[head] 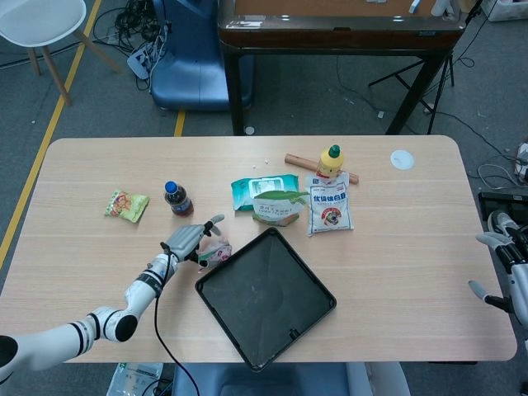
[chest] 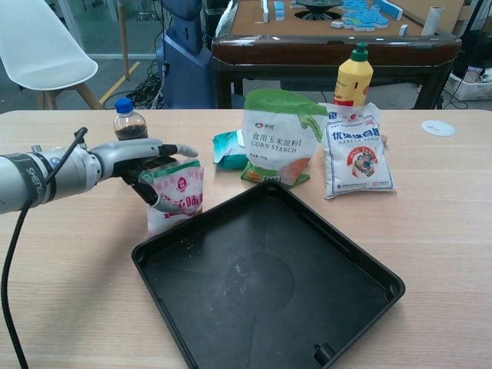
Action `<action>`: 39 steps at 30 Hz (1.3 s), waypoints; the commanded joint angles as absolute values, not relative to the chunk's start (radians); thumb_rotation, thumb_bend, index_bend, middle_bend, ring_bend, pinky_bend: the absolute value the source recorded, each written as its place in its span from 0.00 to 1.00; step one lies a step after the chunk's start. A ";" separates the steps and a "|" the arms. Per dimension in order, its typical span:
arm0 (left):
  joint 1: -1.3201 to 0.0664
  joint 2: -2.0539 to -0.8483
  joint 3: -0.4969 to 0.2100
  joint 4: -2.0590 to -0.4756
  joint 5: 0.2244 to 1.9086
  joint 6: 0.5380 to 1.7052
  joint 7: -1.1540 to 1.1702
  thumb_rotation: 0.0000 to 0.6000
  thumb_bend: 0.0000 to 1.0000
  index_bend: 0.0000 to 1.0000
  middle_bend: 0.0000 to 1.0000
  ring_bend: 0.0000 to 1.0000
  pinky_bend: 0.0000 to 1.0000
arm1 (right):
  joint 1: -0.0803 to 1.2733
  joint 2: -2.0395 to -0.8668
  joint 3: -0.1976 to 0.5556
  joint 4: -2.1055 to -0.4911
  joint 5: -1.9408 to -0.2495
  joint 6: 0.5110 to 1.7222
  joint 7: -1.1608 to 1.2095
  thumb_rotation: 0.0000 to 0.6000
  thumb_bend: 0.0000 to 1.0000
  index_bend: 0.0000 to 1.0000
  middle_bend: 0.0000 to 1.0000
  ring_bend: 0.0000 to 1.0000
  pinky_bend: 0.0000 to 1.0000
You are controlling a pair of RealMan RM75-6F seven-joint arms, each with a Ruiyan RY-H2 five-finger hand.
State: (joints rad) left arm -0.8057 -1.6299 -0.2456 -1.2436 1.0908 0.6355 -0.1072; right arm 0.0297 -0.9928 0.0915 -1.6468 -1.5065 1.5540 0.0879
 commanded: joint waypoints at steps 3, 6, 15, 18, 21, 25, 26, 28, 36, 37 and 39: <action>-0.807 -1.608 -0.237 -1.284 1.074 0.639 -0.093 1.00 0.18 0.00 0.16 0.17 0.40 | 0.031 -0.994 0.092 -1.646 -1.510 1.554 0.089 1.00 0.15 0.26 0.25 0.11 0.12; -0.804 -1.595 -0.231 -1.314 1.065 0.650 -0.081 1.00 0.18 0.00 0.13 0.11 0.34 | 0.033 -0.996 0.091 -1.645 -1.514 1.553 0.091 1.00 0.15 0.26 0.25 0.11 0.12; -0.793 -1.557 -0.225 -1.396 1.045 0.690 -0.064 1.00 0.18 0.00 0.08 0.04 0.26 | 0.031 -0.996 0.090 -1.638 -1.522 1.561 0.103 1.00 0.15 0.26 0.25 0.11 0.12; -0.785 -1.536 -0.224 -1.433 1.046 0.705 -0.063 1.00 0.18 0.00 0.08 0.04 0.26 | 0.031 -0.996 0.090 -1.633 -1.525 1.564 0.110 1.00 0.15 0.26 0.25 0.11 0.12; -0.775 -1.512 -0.222 -1.475 1.053 0.725 -0.064 1.00 0.18 0.00 0.07 0.03 0.26 | 0.030 -0.997 0.088 -1.629 -1.528 1.565 0.116 1.00 0.15 0.26 0.25 0.11 0.12; -0.760 -1.477 -0.220 -1.527 1.070 0.753 -0.071 1.00 0.18 0.00 0.07 0.03 0.26 | 0.031 -1.000 0.088 -1.623 -1.529 1.565 0.124 1.00 0.15 0.26 0.25 0.11 0.12; -0.755 -1.466 -0.220 -1.541 1.078 0.762 -0.074 1.00 0.18 0.00 0.07 0.03 0.25 | 0.032 -1.001 0.088 -1.621 -1.531 1.566 0.126 1.00 0.15 0.26 0.25 0.11 0.12; -0.744 -1.447 -0.222 -1.568 1.094 0.782 -0.086 1.00 0.18 0.00 0.07 0.03 0.25 | 0.032 -1.002 0.088 -1.619 -1.532 1.566 0.128 1.00 0.15 0.26 0.25 0.11 0.12; -0.699 -1.355 -0.220 -1.671 1.161 0.835 -0.146 1.00 0.18 0.00 0.07 0.03 0.24 | 0.033 -1.000 0.089 -1.621 -1.532 1.567 0.125 1.00 0.15 0.26 0.25 0.11 0.12; -0.693 -1.340 -0.219 -1.683 1.167 0.840 -0.157 1.00 0.18 0.00 0.07 0.03 0.24 | 0.033 -0.999 0.090 -1.622 -1.531 1.567 0.123 1.00 0.15 0.26 0.25 0.11 0.12; -0.682 -1.320 -0.217 -1.699 1.175 0.847 -0.173 1.00 0.18 0.00 0.07 0.03 0.24 | 0.034 -0.999 0.091 -1.624 -1.530 1.566 0.120 1.00 0.15 0.26 0.25 0.11 0.12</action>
State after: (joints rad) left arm -0.6933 -1.3344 -0.2188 -1.6856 1.1649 0.8380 -0.1594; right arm 0.0339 -0.9990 0.0907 -1.6236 -1.5300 1.5662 0.1206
